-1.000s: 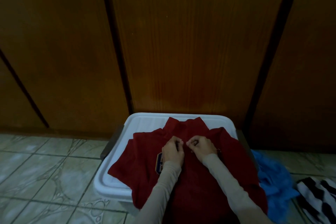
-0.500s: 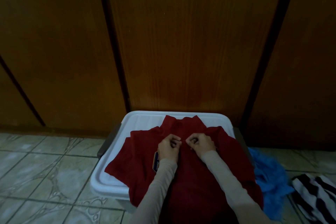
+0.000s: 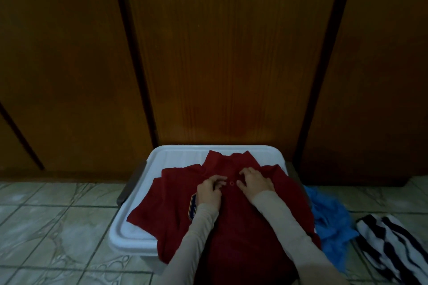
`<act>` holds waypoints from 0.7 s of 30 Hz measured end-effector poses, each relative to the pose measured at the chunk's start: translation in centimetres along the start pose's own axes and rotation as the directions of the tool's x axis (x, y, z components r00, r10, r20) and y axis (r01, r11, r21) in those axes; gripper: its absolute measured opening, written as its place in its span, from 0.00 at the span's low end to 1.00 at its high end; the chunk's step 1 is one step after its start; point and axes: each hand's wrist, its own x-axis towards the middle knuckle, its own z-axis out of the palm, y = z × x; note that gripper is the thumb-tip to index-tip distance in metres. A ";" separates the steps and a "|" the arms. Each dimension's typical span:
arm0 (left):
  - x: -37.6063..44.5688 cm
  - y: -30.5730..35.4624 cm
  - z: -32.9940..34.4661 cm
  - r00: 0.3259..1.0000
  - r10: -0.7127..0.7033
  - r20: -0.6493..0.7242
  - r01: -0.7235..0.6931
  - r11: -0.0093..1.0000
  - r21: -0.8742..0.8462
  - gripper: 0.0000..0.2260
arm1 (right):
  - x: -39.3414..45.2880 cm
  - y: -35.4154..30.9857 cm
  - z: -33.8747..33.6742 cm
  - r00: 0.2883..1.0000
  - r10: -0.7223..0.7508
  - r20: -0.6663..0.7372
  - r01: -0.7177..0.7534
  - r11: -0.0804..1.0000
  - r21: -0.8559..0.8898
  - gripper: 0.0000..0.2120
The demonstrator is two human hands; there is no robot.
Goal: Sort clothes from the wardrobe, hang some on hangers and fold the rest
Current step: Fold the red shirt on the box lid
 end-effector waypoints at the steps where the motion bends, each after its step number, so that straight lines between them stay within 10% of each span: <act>1: -0.3 0.1 -0.1 1.000 -0.011 0.010 0.012 1.000 -0.015 0.20 | -0.1 -0.1 -0.2 0.999 0.034 -0.037 -0.034 0.999 0.015 0.22; 5: -1.5 0.6 -0.8 0.997 -0.044 0.070 0.039 0.996 0.077 0.24 | -0.7 0.1 -0.7 0.987 0.127 -0.096 -0.125 0.992 0.024 0.37; 12: -0.6 3.0 -2.4 0.941 -0.070 0.330 -0.130 0.827 0.547 0.26 | -1.2 -0.3 -1.1 0.988 0.139 -0.074 -0.136 0.990 0.040 0.14; 21: 0.6 3.8 -2.2 0.798 -0.114 0.592 -0.437 0.567 0.698 0.26 | -1.4 0.8 -1.6 0.973 0.215 0.080 -0.226 0.958 0.179 0.36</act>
